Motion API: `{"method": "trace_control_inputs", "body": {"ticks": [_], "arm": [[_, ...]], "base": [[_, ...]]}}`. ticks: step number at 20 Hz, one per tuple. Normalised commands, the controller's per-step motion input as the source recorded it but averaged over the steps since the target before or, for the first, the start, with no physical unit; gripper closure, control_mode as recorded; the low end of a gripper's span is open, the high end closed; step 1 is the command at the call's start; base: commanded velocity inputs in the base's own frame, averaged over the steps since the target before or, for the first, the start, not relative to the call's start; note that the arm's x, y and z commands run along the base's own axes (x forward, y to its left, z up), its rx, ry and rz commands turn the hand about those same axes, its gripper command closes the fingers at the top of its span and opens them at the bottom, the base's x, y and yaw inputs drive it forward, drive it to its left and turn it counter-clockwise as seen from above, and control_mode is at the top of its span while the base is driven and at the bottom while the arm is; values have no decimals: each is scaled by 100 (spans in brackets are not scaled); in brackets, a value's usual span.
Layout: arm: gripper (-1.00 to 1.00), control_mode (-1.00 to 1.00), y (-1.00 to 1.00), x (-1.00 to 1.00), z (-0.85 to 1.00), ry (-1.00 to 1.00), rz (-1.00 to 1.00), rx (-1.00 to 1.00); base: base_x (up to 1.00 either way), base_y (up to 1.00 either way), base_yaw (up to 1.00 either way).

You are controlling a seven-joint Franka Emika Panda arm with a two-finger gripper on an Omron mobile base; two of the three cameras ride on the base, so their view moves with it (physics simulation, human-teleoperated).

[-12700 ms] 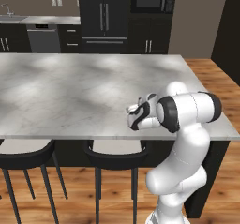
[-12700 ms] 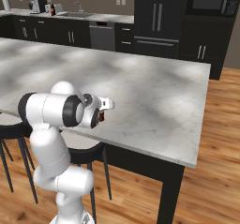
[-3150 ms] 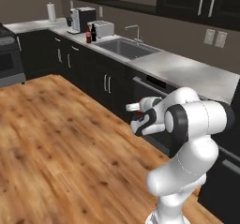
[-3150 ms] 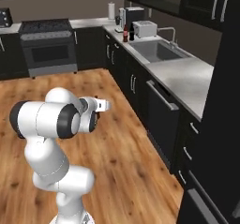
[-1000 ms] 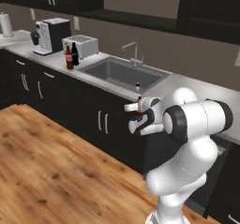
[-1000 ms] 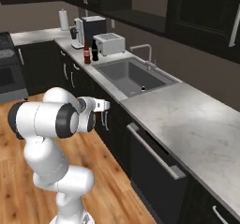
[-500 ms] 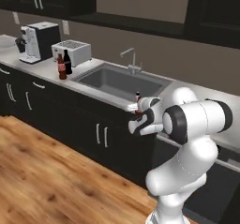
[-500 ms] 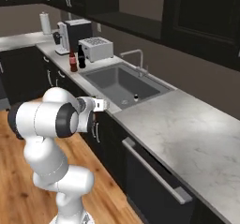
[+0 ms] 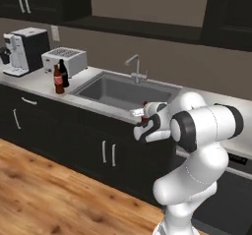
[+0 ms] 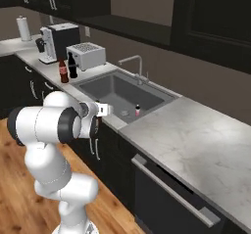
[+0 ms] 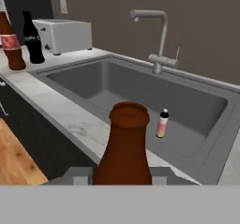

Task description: Place the large bottle from the dining counter next to the other large bottle outside the sink, and place the small bottle from the dining counter next to the other small bottle inside the sink.

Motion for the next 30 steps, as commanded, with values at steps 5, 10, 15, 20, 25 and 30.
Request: {"method": "trace_control_inputs", "body": {"ticks": [5, 10, 15, 20, 25, 30], "arm": [[100, 100, 0, 0, 0, 0, 0, 0], [100, 100, 0, 0, 0, 0, 0, 0], [100, 100, 0, 0, 0, 0, 0, 0], [100, 100, 0, 0, 0, 0, 0, 0], [100, 100, 0, 0, 0, 0, 0, 0], [100, 100, 0, 0, 0, 0, 0, 0]], "base": [[41, 36, -28], [22, 31, -28], [14, 30, -28], [16, 43, -27], [10, 55, -25], [6, 52, -21]]}}
